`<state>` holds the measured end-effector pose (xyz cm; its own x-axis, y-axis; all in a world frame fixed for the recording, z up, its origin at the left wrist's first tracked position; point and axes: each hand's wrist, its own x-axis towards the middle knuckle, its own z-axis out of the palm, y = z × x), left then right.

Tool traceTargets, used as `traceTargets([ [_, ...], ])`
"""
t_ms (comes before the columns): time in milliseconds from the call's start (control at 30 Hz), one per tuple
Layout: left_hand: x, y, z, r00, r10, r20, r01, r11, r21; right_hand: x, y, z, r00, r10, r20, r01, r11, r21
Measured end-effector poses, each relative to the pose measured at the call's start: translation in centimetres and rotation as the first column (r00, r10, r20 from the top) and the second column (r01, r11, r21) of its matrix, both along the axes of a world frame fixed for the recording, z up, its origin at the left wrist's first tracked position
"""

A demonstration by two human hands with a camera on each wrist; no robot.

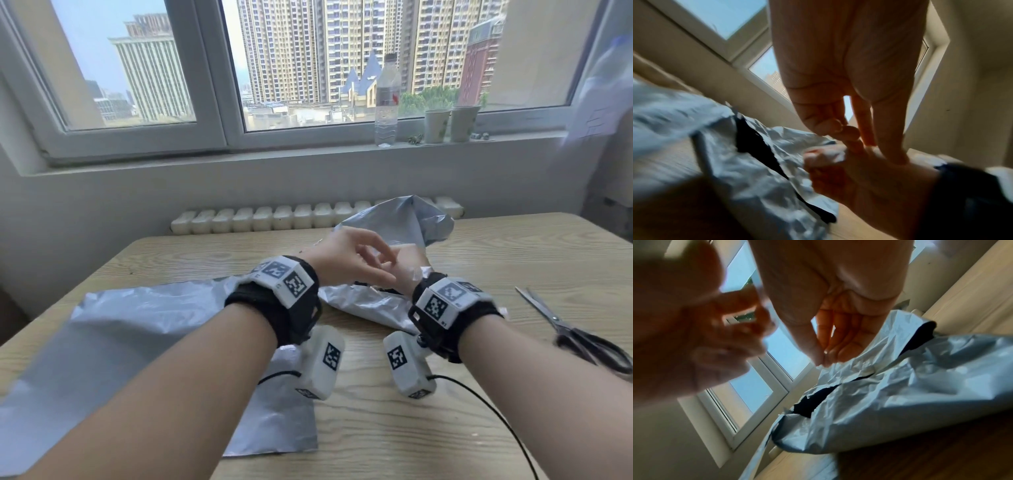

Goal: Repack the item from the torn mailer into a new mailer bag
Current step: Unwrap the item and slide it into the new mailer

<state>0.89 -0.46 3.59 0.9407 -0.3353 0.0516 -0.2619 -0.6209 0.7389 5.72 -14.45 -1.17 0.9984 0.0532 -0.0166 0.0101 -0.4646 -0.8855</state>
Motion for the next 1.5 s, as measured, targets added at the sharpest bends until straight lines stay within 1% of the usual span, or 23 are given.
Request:
traceTargets([
  [33,0.1,-0.9,0.1,0.999,-0.014,0.028,0.015,1.000,-0.012,0.1,0.1,0.0,1.000,0.012,0.005,-0.012,1.000,0.020],
  [100,0.4,-1.6,0.2,0.998,-0.015,0.064,0.016,1.000,-0.015,0.0,0.1,0.0,0.999,0.027,0.027,-0.027,1.000,-0.003],
  [200,0.9,-1.1,-0.2,1.000,-0.004,0.026,0.003,0.999,0.039,-0.6,-0.3,0.0,1.000,0.028,-0.006,-0.028,0.998,0.053],
  [267,1.7,-0.4,-0.9,0.995,0.101,0.025,-0.102,0.993,0.060,-0.5,-0.8,-0.1,0.999,0.017,-0.033,-0.013,0.990,0.138],
  [367,3.3,0.7,-1.8,0.945,0.308,0.111,-0.319,0.942,0.102,-0.1,-1.5,-0.1,0.999,0.015,-0.043,-0.004,0.970,0.241],
  [400,3.7,0.8,-2.0,0.932,0.343,0.112,-0.355,0.929,0.105,-0.1,-1.7,0.0,0.998,0.026,-0.055,-0.010,0.962,0.274],
  [467,4.2,0.3,-2.4,0.931,0.356,0.080,-0.364,0.923,0.121,0.3,-1.9,-0.1,0.995,0.045,-0.086,-0.015,0.947,0.322],
  [533,4.7,-0.5,-3.0,0.934,0.344,0.092,-0.356,0.915,0.191,0.9,-1.9,-0.6,0.995,0.032,-0.096,-0.005,0.965,0.263],
  [633,5.4,-1.3,-3.7,0.924,0.343,0.170,-0.379,0.881,0.284,1.8,-1.7,-1.8,0.997,-0.024,-0.068,0.026,0.999,0.027],
  [700,5.7,-1.4,-4.2,0.929,0.323,0.184,-0.367,0.870,0.329,1.8,-1.4,-2.3,0.999,-0.044,-0.025,0.039,0.984,-0.172],
  [733,5.8,-1.4,-4.5,0.931,0.315,0.183,-0.361,0.865,0.348,1.8,-1.2,-2.4,0.999,-0.049,-0.001,0.047,0.969,-0.242],
  [800,5.9,-1.4,-5.0,0.928,0.318,0.193,-0.369,0.847,0.382,1.6,-0.9,-2.4,0.999,-0.046,0.028,0.053,0.944,-0.326],
  [867,5.8,-1.4,-5.2,0.927,0.321,0.193,-0.374,0.823,0.429,1.5,-0.7,-2.3,0.999,-0.042,0.023,0.047,0.931,-0.361],
  [900,5.7,-1.4,-5.3,0.938,0.302,0.170,-0.347,0.816,0.463,1.4,-0.7,-2.3,1.000,-0.025,0.010,0.027,0.928,-0.372],
  [967,5.5,-1.5,-5.3,0.973,0.222,0.061,-0.219,0.813,0.539,1.4,-0.8,-2.3,0.998,0.039,-0.043,-0.052,0.918,-0.393],
  [1033,5.2,-1.5,-5.2,0.982,0.177,-0.062,-0.110,0.812,0.574,1.3,-1.0,-2.6,0.987,0.105,-0.119,-0.146,0.896,-0.420],
  [1133,4.9,-1.3,-4.4,0.966,0.207,-0.155,-0.077,0.802,0.593,1.3,-1.2,-2.9,0.969,0.148,-0.200,-0.223,0.874,-0.432],
  [1200,4.7,-1.0,-4.3,0.964,0.172,-0.205,-0.018,0.806,0.592,1.4,-1.2,-2.8,0.960,0.172,-0.222,-0.256,0.862,-0.437],
  [1267,4.5,-1.1,-4.7,0.974,0.154,-0.167,-0.020,0.792,0.610,1.3,-1.2,-2.6,0.946,0.215,-0.244,-0.307,0.834,-0.458],
  [1333,4.4,-1.4,-5.3,0.989,0.133,-0.058,-0.070,0.790,0.609,0.9,-1.1,-2.3,0.933,0.243,-0.267,-0.346,0.812,-0.470],
  [1400,4.7,-1.8,-6.0,0.992,0.124,0.008,-0.104,0.795,0.597,0.8,-1.5,-2.3,0.918,0.251,-0.307,-0.380,0.777,-0.502],
  [1467,5.0,-2.1,-6.5,0.992,0.122,0.027,-0.114,0.798,0.591,0.9,-2.1,-2.6,0.907,0.250,-0.340,-0.406,0.733,-0.545],
  [1500,5.0,-2.4,-6.6,0.993,0.113,0.024,-0.105,0.793,0.600,0.9,-2.3,-2.7,0.915,0.235,-0.329,-0.391,0.723,-0.570],
])
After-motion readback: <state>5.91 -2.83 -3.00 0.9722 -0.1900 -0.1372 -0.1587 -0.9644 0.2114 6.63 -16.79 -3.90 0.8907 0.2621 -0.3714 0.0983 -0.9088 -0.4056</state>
